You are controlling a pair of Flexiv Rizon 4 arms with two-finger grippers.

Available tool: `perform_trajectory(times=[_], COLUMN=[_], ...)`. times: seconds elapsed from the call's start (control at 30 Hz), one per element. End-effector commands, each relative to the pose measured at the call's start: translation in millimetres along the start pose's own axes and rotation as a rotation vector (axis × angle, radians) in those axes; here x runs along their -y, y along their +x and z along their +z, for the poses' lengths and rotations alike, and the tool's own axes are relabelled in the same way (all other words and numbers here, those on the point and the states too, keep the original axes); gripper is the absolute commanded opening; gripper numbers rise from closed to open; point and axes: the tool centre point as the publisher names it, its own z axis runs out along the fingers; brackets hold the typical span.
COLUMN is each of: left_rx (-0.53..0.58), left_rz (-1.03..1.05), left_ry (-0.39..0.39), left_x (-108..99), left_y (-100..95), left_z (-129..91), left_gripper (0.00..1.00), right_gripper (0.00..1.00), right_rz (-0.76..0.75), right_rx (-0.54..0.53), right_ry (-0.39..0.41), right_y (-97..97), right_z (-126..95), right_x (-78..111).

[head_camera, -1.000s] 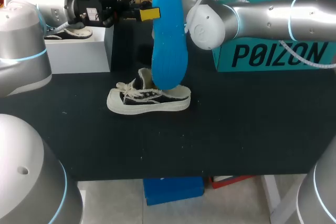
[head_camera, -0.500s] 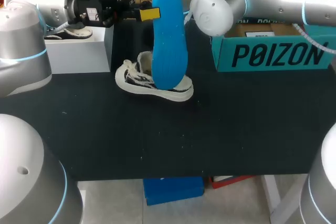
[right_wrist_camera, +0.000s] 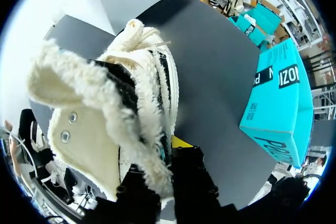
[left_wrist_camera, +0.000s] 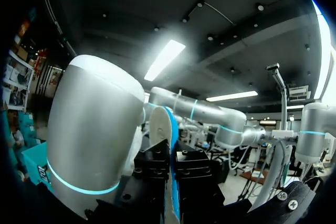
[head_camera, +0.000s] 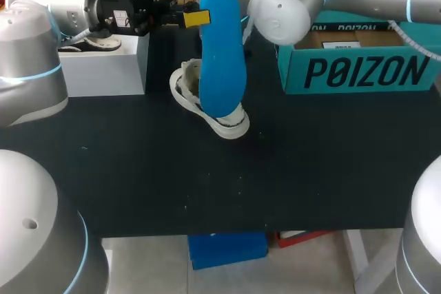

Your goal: Take the shoe out of the shoebox, open the shoe tongue, remove and reinsert the insole, then place the shoe into the shoebox

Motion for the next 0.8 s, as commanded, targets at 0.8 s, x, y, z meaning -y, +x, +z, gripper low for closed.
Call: perform_trajectory(times=[0.8], left_rx=[0.005], left_rz=[0.002], left_ry=[0.000], left_x=[-0.9], left_y=[1.2], left_z=[0.9], left_gripper=[0.00], right_gripper=[0.00], right_rz=[0.604], right_rx=[0.110], right_ry=[-0.103], right_y=[7.7], right_z=[48.6], right_x=[29.3])
